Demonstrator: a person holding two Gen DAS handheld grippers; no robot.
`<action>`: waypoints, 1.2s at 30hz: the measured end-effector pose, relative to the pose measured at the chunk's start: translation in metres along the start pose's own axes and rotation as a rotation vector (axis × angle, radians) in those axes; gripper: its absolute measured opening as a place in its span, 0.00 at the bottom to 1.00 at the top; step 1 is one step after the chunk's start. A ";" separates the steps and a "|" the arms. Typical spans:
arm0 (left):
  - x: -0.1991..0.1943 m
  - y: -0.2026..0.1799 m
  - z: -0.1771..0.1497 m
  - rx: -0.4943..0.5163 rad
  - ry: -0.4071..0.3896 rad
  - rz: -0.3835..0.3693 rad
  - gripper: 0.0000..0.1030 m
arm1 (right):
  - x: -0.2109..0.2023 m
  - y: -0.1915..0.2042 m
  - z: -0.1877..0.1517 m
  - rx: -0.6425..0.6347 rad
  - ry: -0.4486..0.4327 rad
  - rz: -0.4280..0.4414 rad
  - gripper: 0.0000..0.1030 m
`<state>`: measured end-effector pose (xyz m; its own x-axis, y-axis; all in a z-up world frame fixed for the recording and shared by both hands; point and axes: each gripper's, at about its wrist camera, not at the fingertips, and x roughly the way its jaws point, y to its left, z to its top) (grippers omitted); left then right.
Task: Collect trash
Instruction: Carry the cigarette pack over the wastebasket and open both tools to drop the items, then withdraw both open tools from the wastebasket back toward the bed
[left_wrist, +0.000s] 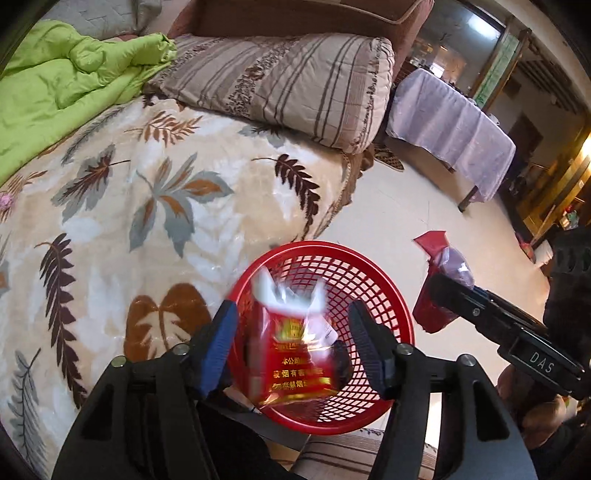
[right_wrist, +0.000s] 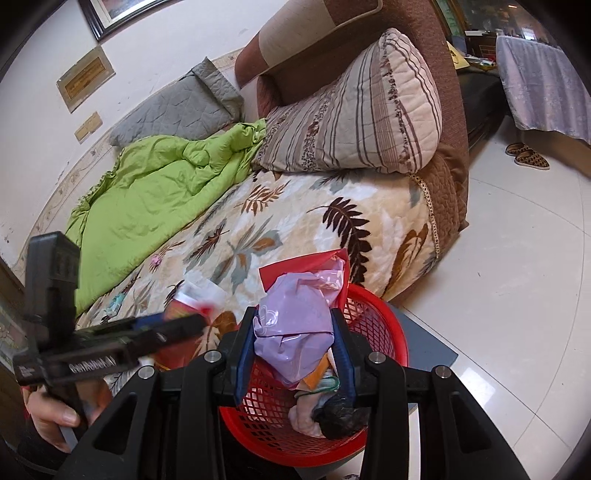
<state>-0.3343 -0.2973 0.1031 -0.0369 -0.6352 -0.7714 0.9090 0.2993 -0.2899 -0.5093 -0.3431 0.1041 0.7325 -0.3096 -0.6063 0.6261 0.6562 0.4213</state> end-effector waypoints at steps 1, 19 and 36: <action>-0.002 0.001 0.000 -0.004 -0.003 -0.003 0.66 | 0.003 -0.001 0.000 0.008 0.007 0.006 0.48; -0.143 0.203 -0.039 -0.333 -0.201 0.382 0.69 | 0.071 0.107 0.020 -0.196 0.114 0.164 0.57; -0.127 0.468 -0.018 -0.526 -0.049 0.671 0.76 | 0.178 0.265 0.029 -0.375 0.265 0.351 0.57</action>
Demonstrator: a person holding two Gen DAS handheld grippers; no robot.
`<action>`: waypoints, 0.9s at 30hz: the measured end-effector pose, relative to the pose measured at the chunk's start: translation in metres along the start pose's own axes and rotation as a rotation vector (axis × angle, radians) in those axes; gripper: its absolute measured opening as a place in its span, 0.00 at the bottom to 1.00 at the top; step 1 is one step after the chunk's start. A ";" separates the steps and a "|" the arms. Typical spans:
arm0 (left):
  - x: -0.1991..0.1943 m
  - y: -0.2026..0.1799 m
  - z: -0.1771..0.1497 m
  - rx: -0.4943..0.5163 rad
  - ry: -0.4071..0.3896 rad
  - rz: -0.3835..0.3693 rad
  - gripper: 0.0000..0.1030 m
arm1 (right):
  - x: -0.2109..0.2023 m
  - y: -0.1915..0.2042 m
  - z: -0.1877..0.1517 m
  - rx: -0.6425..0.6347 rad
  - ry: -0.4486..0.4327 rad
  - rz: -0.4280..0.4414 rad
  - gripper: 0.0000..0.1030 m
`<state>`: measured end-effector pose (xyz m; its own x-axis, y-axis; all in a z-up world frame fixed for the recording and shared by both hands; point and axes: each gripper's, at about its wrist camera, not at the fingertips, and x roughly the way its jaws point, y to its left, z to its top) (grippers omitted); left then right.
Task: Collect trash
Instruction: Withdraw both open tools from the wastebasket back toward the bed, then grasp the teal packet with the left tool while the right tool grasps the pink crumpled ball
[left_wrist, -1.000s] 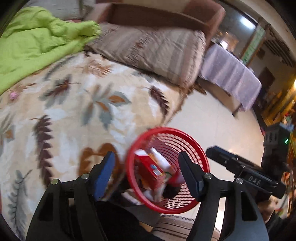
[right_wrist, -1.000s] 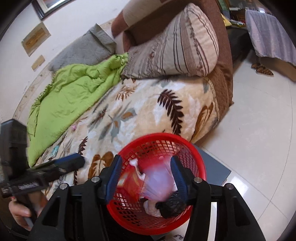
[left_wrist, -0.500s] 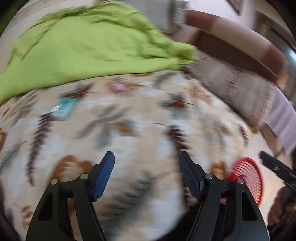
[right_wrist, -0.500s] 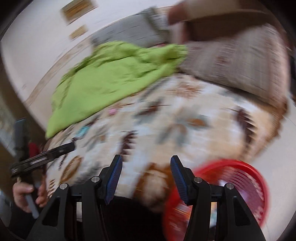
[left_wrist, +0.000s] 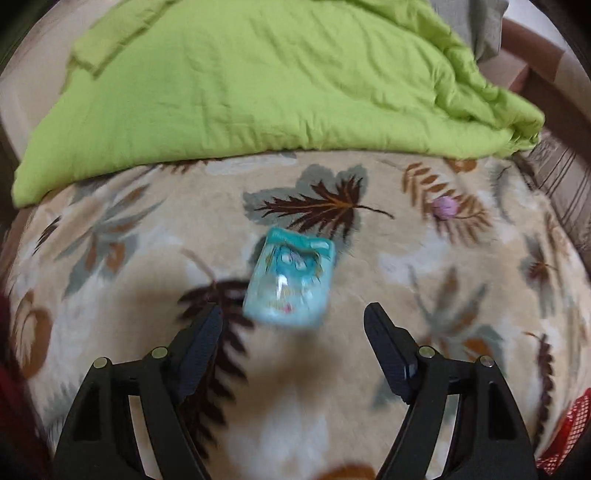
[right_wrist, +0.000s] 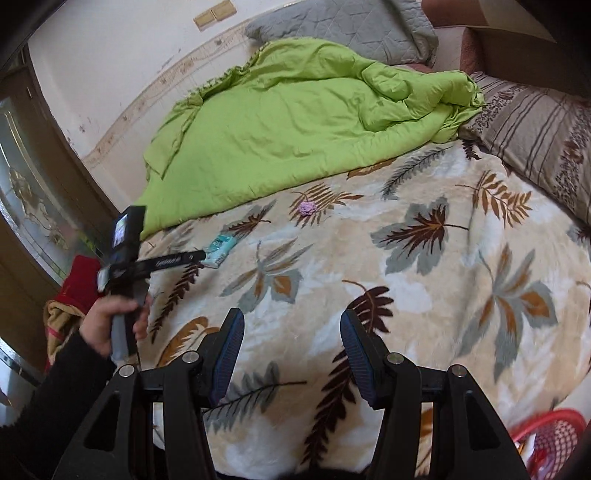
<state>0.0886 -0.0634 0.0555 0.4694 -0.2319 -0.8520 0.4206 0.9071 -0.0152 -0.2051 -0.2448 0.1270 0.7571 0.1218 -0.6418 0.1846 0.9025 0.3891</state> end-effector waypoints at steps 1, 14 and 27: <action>0.010 0.000 0.004 0.005 0.015 0.019 0.76 | 0.003 -0.002 0.003 -0.001 0.008 -0.001 0.57; -0.018 0.008 -0.031 -0.156 -0.102 0.000 0.32 | 0.095 -0.009 0.071 -0.016 0.043 -0.005 0.57; -0.049 0.035 -0.068 -0.209 -0.185 0.077 0.32 | 0.279 -0.011 0.153 0.029 0.137 -0.095 0.50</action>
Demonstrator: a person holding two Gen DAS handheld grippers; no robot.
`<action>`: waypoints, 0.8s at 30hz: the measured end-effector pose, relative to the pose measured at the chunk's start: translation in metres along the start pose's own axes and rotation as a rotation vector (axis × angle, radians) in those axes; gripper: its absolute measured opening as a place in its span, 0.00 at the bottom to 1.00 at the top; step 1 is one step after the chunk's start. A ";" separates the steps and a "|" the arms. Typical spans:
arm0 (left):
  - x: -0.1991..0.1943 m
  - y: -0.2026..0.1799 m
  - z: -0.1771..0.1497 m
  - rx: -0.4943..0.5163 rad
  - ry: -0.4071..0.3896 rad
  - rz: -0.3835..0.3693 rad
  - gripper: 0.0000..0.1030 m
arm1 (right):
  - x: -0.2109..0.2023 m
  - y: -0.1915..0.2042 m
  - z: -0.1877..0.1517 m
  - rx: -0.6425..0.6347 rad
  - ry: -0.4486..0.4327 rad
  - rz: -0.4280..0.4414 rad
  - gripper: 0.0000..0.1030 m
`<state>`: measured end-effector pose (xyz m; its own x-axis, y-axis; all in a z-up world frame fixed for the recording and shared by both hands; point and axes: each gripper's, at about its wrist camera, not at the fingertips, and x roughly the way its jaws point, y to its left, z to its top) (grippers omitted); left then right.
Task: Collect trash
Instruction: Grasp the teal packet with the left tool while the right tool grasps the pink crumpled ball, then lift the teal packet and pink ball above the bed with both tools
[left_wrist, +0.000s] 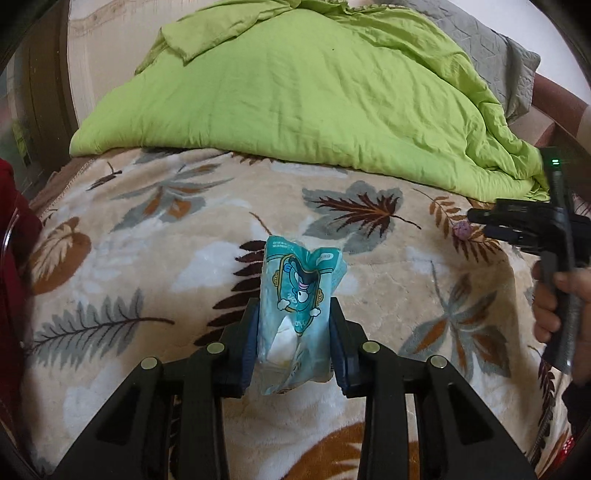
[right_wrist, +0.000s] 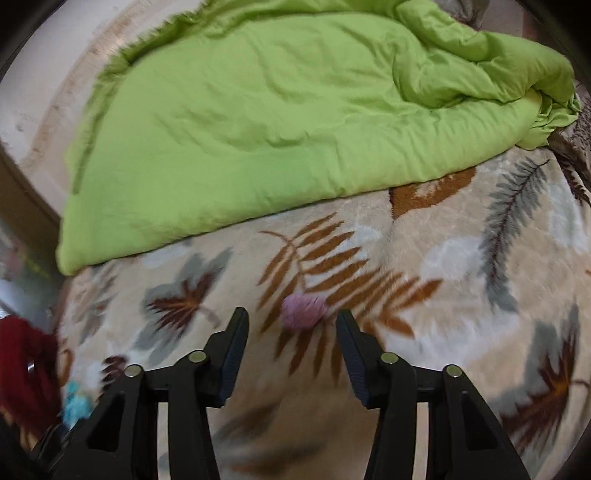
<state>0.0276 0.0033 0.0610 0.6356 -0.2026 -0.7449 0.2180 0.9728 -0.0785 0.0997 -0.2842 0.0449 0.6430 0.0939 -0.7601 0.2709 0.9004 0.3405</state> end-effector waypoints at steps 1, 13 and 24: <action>0.002 -0.001 0.000 0.008 -0.001 0.002 0.32 | 0.008 0.001 0.002 0.000 0.010 -0.008 0.48; -0.003 -0.020 -0.009 0.069 -0.023 -0.011 0.32 | -0.018 0.020 -0.031 -0.049 -0.060 -0.035 0.32; -0.057 -0.059 -0.040 0.186 -0.080 0.000 0.32 | -0.144 0.038 -0.137 -0.131 -0.138 0.062 0.32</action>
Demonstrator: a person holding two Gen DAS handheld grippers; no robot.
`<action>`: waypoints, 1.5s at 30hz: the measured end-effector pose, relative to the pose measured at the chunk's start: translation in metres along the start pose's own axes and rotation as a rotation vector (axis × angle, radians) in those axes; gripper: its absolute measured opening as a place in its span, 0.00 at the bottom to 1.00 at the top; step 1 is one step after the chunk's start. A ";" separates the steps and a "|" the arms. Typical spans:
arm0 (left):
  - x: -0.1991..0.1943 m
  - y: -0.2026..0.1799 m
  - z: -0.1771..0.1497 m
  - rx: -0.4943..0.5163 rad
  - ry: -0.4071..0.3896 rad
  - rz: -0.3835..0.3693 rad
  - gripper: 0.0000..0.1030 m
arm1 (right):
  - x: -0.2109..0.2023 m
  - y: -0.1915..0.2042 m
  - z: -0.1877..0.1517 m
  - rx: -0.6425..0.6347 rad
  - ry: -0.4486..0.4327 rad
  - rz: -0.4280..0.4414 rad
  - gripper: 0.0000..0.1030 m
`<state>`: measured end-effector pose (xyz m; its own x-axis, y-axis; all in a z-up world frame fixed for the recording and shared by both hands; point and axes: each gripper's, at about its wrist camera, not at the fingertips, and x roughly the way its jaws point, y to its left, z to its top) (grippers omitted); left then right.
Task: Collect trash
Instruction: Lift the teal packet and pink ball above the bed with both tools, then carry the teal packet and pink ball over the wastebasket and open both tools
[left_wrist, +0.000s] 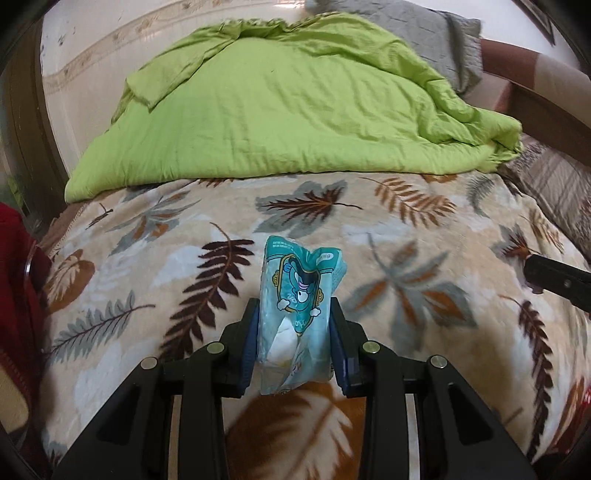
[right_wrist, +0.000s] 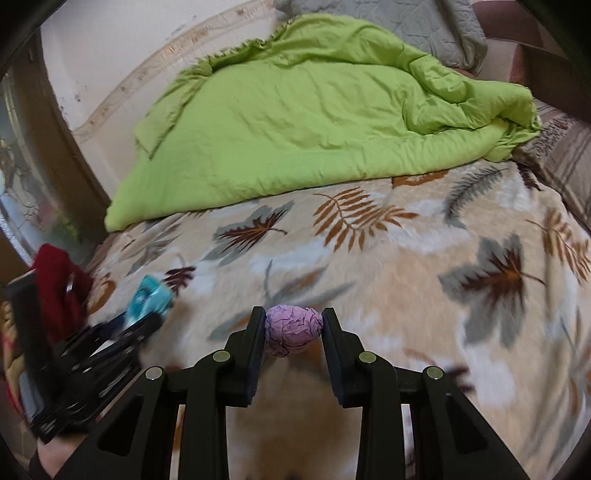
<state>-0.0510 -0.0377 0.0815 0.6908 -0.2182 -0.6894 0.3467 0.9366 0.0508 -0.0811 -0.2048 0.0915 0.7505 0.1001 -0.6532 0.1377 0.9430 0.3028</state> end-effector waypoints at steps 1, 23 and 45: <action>-0.005 -0.002 -0.002 0.005 -0.003 -0.001 0.32 | -0.009 0.000 -0.005 -0.001 -0.004 -0.003 0.32; -0.138 -0.124 -0.026 0.236 -0.129 -0.235 0.33 | -0.190 -0.032 -0.082 0.141 -0.150 -0.002 0.32; -0.161 -0.356 -0.098 0.607 0.253 -0.878 0.66 | -0.341 -0.194 -0.210 0.572 -0.224 -0.327 0.44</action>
<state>-0.3481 -0.3092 0.1034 -0.0757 -0.6158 -0.7842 0.9568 0.1764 -0.2309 -0.5001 -0.3549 0.1099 0.7189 -0.2866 -0.6332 0.6525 0.5922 0.4728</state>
